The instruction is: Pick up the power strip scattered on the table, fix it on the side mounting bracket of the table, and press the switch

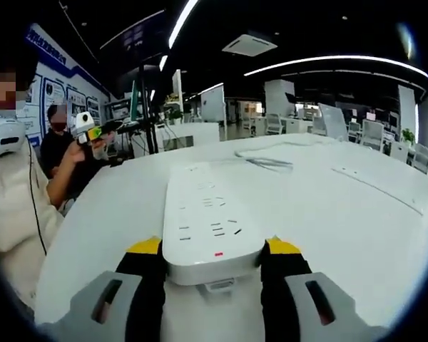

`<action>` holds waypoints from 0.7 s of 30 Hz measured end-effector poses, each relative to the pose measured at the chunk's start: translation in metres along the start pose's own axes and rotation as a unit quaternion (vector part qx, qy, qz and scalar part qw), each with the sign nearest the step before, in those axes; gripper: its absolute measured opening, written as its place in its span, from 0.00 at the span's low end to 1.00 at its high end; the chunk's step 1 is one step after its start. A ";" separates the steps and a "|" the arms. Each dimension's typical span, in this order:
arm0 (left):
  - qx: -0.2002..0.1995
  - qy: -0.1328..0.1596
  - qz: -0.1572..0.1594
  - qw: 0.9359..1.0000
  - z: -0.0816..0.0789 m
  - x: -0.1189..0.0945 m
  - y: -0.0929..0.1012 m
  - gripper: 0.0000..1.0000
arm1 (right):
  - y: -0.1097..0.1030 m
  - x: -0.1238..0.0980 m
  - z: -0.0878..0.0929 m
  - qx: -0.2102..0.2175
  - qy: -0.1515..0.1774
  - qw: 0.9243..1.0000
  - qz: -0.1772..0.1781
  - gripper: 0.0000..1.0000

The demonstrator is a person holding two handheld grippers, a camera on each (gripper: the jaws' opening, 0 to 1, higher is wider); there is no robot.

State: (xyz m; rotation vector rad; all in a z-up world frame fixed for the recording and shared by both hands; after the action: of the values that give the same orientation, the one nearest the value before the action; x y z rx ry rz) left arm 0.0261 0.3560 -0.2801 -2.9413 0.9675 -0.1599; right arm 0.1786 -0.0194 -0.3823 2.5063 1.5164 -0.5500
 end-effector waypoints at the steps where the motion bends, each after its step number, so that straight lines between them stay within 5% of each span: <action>1: -0.001 -0.001 0.000 1.000 0.001 0.001 0.000 0.57 | 0.000 0.000 0.000 0.002 0.000 1.000 0.000 0.48; 11: -0.016 0.003 -0.013 1.000 0.008 0.013 -0.001 0.57 | -0.003 -0.001 0.000 0.034 -0.010 0.999 0.008 0.48; 21: -0.034 -0.030 0.005 0.999 0.021 0.028 0.006 0.56 | -0.006 -0.001 0.001 0.089 -0.033 0.995 0.017 0.48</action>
State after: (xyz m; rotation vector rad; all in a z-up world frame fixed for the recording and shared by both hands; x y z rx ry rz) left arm 0.0470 0.3344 -0.2991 -2.9826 0.9980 -0.0405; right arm 0.1728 -0.0180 -0.3826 2.6092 1.4590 -0.7877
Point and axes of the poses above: the point that each gripper's makers call its tool centre point, and the gripper's own axes: x roughly forward along the fingers, y roughly to its right, z roughly out of its underside, the point moved 4 cm from there along -x, roughly backward along the fingers, and after that the axes turned 7 degrees about z, right-handed, at the moved point
